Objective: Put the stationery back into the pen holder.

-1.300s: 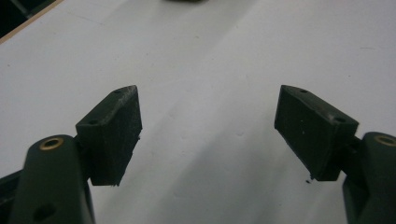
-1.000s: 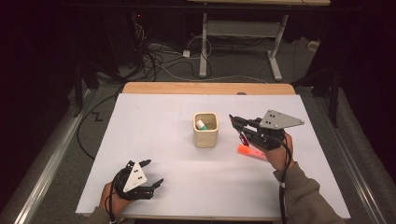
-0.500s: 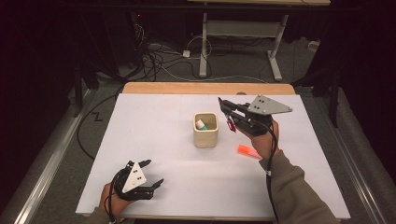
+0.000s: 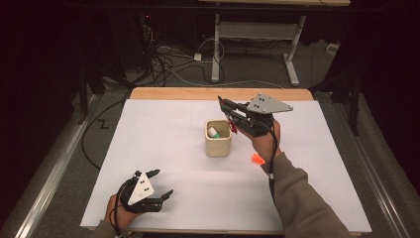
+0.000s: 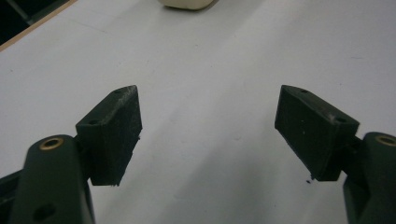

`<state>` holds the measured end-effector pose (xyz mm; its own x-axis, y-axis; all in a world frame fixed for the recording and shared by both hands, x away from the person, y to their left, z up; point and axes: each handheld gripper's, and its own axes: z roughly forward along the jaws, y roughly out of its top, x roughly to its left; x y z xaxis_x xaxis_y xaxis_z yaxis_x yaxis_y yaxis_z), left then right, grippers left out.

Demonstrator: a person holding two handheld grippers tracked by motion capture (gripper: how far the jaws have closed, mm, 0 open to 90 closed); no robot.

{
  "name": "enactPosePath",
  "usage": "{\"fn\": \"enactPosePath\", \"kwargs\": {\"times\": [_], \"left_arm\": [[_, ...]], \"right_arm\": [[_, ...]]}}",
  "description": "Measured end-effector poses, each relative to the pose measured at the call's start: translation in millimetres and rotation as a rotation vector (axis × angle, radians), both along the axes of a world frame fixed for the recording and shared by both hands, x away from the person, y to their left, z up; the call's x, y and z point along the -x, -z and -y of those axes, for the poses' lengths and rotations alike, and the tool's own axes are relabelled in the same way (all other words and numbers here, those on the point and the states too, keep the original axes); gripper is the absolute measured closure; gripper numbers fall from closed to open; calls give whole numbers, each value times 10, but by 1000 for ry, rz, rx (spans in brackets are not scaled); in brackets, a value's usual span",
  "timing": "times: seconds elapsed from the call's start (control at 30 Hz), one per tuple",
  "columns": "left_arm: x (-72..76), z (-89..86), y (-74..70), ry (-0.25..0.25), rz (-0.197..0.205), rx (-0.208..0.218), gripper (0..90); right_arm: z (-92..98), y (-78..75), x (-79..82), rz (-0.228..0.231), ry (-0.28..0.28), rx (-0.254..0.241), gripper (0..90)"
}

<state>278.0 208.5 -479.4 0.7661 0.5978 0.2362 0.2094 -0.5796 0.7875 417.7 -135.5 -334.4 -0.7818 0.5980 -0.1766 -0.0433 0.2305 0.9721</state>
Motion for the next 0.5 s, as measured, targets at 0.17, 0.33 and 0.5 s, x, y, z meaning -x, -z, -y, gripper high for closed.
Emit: {"fn": "enactPosePath", "kwargs": {"times": [0.17,0.33,0.5], "left_arm": [[6,4,0,3,0,2,223],[7,-10,-7,2,3,10,223],[8,-8,-2,8,1,11,223]], "right_arm": [[-81,-10,-40,9,-6,-8,811],[-160,30,-94,-3,-15,-8,811],[-207,90,-136,-15,-12,2,811]]}}
